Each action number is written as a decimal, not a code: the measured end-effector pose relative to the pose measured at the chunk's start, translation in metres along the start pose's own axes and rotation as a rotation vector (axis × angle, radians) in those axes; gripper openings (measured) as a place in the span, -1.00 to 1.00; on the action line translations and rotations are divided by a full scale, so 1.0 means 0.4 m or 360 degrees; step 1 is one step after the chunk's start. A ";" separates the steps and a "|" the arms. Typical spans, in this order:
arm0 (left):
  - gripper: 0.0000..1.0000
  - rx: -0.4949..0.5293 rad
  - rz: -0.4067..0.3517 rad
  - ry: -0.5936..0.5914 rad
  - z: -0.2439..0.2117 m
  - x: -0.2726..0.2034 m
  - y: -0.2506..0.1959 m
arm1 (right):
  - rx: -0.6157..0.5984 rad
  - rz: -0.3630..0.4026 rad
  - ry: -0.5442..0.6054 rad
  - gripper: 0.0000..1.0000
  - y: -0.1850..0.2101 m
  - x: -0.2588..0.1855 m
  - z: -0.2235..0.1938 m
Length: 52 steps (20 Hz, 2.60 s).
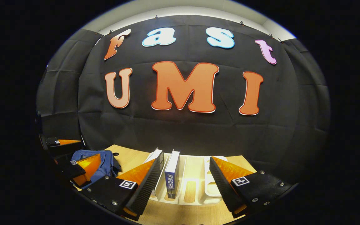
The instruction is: Open the schoolbag, grab two books from the bookshelf and put them into the schoolbag.
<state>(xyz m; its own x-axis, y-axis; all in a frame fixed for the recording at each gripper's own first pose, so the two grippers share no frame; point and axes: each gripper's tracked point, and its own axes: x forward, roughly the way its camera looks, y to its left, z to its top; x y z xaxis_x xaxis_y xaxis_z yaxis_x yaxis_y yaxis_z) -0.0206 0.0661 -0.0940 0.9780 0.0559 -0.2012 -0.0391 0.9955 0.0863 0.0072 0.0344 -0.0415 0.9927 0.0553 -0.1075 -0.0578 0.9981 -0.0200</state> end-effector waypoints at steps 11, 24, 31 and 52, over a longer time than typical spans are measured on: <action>0.96 0.0531 -0.0041 0.0620 -0.414 -0.049 0.104 | -0.0004 0.0020 0.0109 0.91 0.029 0.074 -0.083; 0.95 0.1103 -0.0126 0.1057 -0.679 -0.096 0.202 | -0.0015 -0.0165 0.0180 0.89 -0.069 0.102 -0.121; 0.82 0.1134 -0.0075 0.1162 -0.702 -0.074 0.222 | -0.0022 -0.0185 0.0158 0.89 -0.074 0.102 -0.109; -0.95 0.0587 -0.0279 0.1206 -0.435 0.001 0.326 | -0.0087 0.0333 0.0413 0.90 0.197 0.192 -0.021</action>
<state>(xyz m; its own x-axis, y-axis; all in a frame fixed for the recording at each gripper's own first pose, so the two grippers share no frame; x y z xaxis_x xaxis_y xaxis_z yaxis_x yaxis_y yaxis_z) -0.0609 0.2094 -0.2526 0.5580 0.0705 -0.8268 0.2972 0.9133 0.2785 0.0781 0.1170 -0.0597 0.8988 0.2433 -0.3646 -0.2701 0.9625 -0.0235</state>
